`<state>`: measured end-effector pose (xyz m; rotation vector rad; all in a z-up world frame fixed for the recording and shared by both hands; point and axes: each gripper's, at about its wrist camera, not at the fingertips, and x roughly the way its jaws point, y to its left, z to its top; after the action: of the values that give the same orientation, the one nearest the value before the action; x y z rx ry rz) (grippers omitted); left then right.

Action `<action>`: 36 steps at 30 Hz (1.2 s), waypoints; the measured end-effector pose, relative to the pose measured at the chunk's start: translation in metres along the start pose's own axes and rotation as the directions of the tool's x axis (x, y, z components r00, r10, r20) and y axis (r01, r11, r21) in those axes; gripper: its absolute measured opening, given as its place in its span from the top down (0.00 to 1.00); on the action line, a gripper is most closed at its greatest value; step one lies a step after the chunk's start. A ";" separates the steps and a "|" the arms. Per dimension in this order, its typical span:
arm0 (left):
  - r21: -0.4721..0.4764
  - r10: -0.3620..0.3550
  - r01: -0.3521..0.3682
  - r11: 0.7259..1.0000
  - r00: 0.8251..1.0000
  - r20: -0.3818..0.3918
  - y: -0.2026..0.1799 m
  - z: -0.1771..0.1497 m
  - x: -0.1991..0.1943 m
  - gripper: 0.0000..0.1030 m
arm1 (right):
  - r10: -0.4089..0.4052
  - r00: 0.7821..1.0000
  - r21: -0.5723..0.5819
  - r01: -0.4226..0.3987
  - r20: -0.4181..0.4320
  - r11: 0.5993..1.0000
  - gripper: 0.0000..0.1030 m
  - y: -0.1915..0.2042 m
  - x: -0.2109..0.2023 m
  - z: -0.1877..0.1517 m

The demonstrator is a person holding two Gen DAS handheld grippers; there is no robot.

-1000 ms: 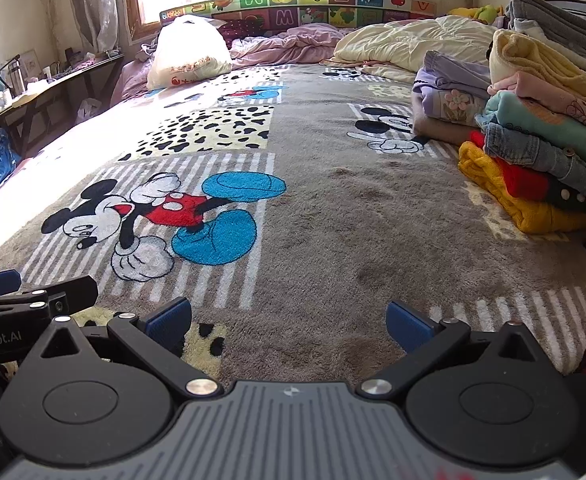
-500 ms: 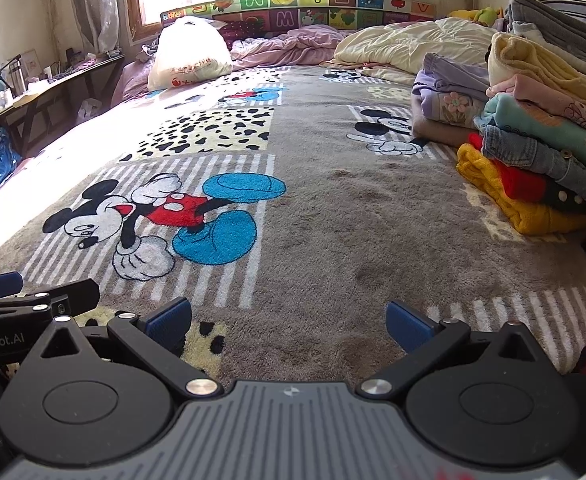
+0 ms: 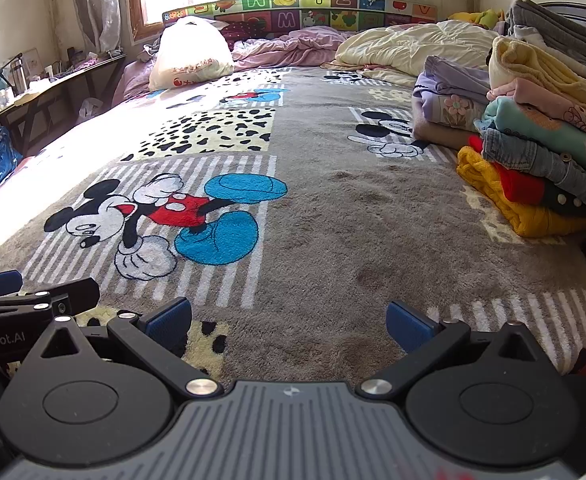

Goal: Fold clothes

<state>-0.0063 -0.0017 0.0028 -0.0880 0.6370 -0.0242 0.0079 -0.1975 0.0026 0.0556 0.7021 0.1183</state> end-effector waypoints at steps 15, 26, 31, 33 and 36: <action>-0.005 -0.001 0.001 1.000 1.000 0.009 0.001 0.002 -0.004 0.00 | -0.009 1.000 -0.012 0.010 0.009 1.000 0.00 0.003 -0.005 0.002; -0.013 -0.004 0.004 1.000 1.000 0.018 0.003 0.003 -0.009 0.00 | -0.025 0.999 -0.019 0.025 0.026 1.000 0.00 0.006 -0.013 0.005; -0.013 -0.017 0.017 1.000 1.000 0.025 0.003 0.004 -0.012 0.00 | -0.032 0.999 -0.024 0.033 0.033 0.999 0.00 0.007 -0.015 0.006; -0.013 -0.023 0.023 1.000 0.999 0.029 0.003 0.004 -0.015 0.00 | -0.036 0.999 -0.023 0.036 0.034 0.999 0.00 0.008 -0.017 0.007; -0.013 -0.030 0.030 0.999 0.999 0.036 0.002 0.005 -0.019 0.00 | -0.047 0.998 -0.027 0.048 0.035 0.998 0.00 0.010 -0.019 0.008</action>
<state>-0.0185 0.0014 0.0173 -0.1107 0.5998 -0.0475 -0.0024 -0.1905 0.0215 0.0146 0.6666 0.0808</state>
